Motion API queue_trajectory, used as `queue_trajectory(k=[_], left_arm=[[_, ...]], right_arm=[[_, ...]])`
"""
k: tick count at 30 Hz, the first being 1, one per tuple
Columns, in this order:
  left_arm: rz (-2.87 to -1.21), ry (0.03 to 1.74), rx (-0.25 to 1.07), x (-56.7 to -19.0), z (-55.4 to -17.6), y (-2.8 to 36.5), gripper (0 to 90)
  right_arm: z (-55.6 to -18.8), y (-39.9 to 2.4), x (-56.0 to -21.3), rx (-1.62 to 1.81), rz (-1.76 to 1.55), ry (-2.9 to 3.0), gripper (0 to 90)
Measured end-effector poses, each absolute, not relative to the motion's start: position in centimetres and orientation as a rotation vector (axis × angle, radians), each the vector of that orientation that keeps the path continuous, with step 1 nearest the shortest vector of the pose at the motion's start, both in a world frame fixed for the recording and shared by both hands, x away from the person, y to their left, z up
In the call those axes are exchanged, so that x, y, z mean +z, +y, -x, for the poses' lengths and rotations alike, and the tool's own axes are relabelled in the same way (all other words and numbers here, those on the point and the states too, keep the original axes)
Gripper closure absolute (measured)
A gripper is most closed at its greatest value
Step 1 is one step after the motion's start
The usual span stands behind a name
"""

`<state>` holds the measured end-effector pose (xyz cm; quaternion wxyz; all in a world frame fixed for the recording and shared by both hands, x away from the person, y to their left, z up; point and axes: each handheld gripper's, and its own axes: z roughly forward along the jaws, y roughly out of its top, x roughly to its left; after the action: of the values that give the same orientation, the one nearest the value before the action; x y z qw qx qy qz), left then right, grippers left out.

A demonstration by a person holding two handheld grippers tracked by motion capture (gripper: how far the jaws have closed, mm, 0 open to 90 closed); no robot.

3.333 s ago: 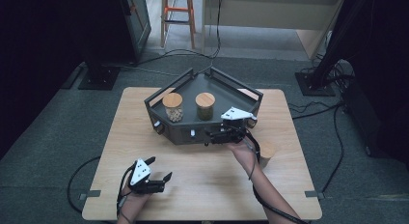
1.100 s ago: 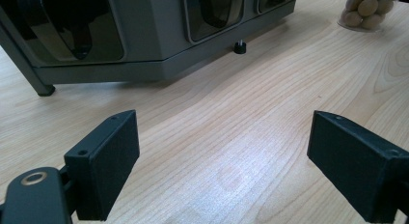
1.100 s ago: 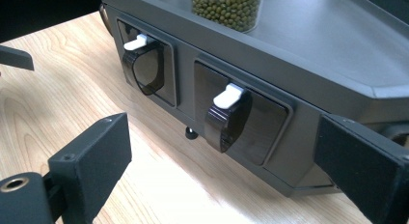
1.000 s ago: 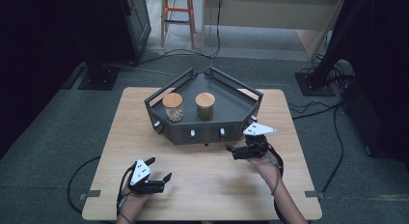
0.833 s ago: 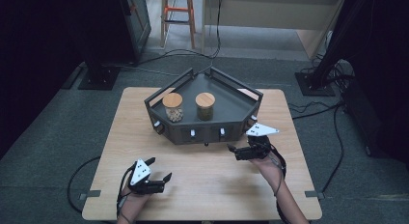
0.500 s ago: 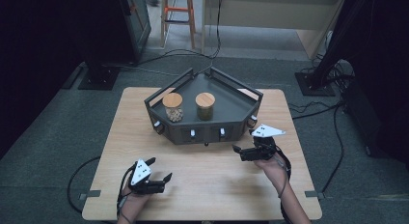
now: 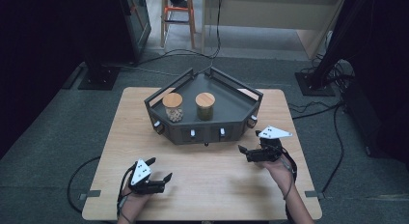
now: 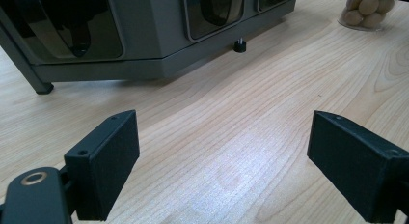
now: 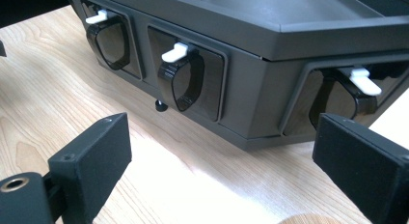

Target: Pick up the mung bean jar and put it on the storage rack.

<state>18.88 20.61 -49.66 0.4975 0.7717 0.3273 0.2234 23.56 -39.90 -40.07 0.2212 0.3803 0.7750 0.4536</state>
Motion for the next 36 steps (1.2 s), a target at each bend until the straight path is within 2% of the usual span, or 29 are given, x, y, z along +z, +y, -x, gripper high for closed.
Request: queue_trajectory(k=[36], left_arm=[[-1.878,0.792,0.538,-49.7,-19.0,20.5,11.1]], right_arm=[[-21.2,-43.3,-41.8,1.258,-1.135,2.059,6.3]])
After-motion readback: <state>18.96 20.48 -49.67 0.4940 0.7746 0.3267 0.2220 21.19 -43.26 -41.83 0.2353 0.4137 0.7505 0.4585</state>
